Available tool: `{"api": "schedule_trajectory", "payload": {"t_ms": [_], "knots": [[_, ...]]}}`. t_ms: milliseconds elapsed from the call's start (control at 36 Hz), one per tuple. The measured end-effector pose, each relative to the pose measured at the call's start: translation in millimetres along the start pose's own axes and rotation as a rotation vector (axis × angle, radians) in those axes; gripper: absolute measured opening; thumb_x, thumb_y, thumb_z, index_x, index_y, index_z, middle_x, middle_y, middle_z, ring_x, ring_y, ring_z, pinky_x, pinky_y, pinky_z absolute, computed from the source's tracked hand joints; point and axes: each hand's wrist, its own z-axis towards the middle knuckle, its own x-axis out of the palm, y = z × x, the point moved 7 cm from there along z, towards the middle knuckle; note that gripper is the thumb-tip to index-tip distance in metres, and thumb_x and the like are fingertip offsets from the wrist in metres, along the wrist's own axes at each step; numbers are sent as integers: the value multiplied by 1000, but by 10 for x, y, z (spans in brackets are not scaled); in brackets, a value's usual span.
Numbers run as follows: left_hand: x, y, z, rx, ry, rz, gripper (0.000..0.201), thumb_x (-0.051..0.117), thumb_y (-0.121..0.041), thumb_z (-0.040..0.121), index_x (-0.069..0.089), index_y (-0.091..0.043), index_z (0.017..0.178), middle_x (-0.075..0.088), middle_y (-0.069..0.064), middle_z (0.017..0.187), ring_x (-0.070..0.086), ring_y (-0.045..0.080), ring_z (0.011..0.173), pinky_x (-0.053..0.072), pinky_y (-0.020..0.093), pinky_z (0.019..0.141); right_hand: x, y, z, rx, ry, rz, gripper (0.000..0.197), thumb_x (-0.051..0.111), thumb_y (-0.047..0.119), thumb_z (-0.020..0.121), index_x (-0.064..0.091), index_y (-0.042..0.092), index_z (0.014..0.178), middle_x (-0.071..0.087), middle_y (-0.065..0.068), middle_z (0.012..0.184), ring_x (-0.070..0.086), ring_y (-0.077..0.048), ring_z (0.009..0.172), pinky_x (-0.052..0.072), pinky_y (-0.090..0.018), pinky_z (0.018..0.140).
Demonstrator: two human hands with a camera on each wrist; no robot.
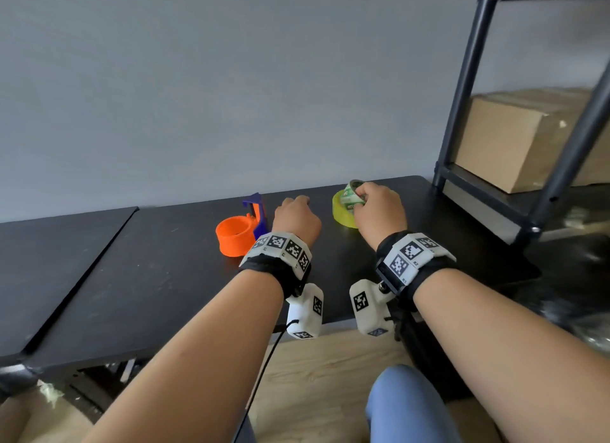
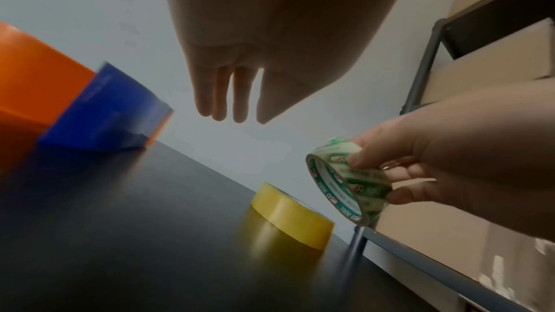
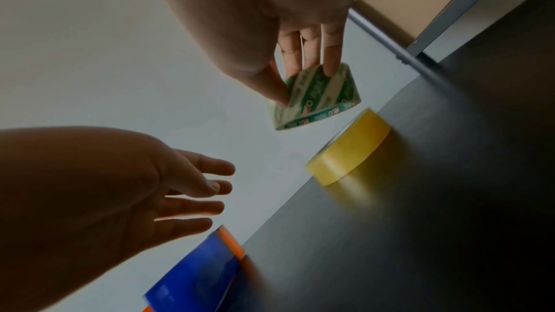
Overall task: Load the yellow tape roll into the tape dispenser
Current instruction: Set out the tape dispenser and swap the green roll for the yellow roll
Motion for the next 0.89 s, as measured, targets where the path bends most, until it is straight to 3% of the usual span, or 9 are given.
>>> {"api": "schedule_trajectory", "payload": {"t_ms": [111, 278, 389, 555, 639, 694, 889], "knots": [[211, -229, -44, 38, 53, -4, 54, 38, -4, 91, 42, -14, 145, 38, 15, 148, 39, 34, 135, 40, 40, 105, -179, -301, -5, 67, 6, -112, 40, 51, 7, 88, 63, 15, 125, 65, -12, 122, 56, -34, 115, 50, -43, 93], [436, -426, -49, 60, 102, 16, 53, 41, -10, 93, 42, -17, 145, 42, 14, 144, 40, 34, 133, 41, 39, 101, -307, -759, -31, 213, 85, -330, 35, 52, 18, 95, 59, 15, 129, 61, -12, 126, 51, -32, 119, 45, -40, 90], [495, -481, -41, 55, 117, 34, 56, 39, -4, 90, 40, -14, 145, 40, 15, 145, 39, 33, 135, 40, 39, 103, -310, -913, -43, 265, 124, -384, 35, 50, 18, 95, 61, 16, 128, 61, -12, 127, 51, -32, 119, 45, -39, 91], [479, -468, -15, 62, 94, 32, 54, 41, -6, 90, 42, -15, 144, 43, 14, 142, 42, 33, 132, 42, 37, 100, -231, -898, -26, 243, 195, -410, 36, 47, 15, 93, 63, 16, 126, 63, -11, 124, 52, -32, 116, 43, -36, 82], [428, -439, -10, 77, 67, 22, 51, 44, -13, 92, 44, -16, 143, 45, 14, 140, 45, 32, 130, 42, 37, 98, -252, -855, -24, 232, 155, -374, 34, 48, 14, 93, 64, 14, 123, 61, -13, 123, 52, -32, 115, 46, -39, 88], [373, -415, 1, 87, 54, 20, 53, 43, -7, 90, 44, -15, 143, 43, 14, 143, 44, 32, 131, 42, 38, 100, -266, -776, -24, 196, 117, -348, 33, 48, 13, 93, 65, 15, 121, 62, -12, 121, 53, -33, 114, 49, -42, 92], [44, -221, 84, 93, -20, 17, 55, 42, -2, 88, 45, -12, 142, 42, 15, 145, 46, 34, 129, 44, 42, 104, -118, -331, -35, 59, 63, -147, 37, 43, 7, 91, 67, 11, 118, 62, -16, 118, 55, -37, 113, 49, -44, 91]]}}
